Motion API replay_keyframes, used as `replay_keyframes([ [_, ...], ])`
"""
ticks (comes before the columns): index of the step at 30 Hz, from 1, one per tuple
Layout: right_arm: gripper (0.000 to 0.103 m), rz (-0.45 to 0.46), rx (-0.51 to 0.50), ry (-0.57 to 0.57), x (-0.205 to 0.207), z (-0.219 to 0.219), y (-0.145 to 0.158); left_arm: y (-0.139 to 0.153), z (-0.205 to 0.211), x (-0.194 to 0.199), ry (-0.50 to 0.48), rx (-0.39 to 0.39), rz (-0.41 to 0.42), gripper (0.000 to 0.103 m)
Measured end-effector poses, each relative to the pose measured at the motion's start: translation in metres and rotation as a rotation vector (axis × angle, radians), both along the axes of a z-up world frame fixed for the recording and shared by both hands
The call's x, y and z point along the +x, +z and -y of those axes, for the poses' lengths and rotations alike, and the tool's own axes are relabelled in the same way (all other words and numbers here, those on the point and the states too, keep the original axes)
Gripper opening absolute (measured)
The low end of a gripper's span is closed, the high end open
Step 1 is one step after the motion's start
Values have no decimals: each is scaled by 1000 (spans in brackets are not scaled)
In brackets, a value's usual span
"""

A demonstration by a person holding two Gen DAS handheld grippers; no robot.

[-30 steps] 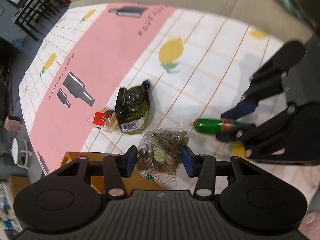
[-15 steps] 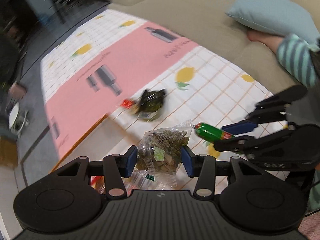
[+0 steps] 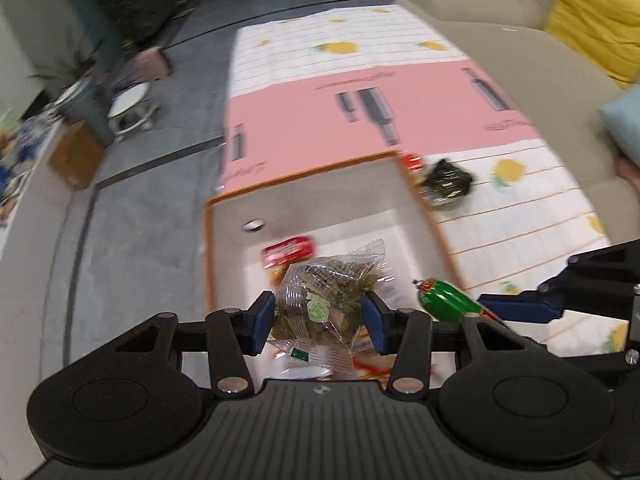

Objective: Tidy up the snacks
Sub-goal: 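Carry the sausage stick and seaweed bag over the white box, then open both grippers to drop the items into the box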

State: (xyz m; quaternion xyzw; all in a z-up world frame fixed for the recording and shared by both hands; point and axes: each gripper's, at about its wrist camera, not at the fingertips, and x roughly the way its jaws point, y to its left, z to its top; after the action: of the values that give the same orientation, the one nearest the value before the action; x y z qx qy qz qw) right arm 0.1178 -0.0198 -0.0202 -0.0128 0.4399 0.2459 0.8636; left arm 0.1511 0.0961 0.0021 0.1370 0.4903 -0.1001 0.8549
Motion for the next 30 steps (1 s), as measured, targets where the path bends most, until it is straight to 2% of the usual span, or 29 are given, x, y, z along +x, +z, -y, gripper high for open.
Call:
replay_keyframes([
  [7,19,7,-210,98,8,-54,-14,-29,-26,3,46,46,-77,54],
  [15,19,13,-396,173,21,-86,-37,-51,-36,12,55,-5,-153,54],
  [19,19,-2,-450,186,27,-92,-48,-64,-35,18,56,5,-182,54],
  [26,19,-39,-502,204,37,-101,-65,-86,-41,21,70,-35,-247,54],
  [30,19,-71,-501,205,43,-99,-74,-93,-41,21,71,-46,-272,54],
])
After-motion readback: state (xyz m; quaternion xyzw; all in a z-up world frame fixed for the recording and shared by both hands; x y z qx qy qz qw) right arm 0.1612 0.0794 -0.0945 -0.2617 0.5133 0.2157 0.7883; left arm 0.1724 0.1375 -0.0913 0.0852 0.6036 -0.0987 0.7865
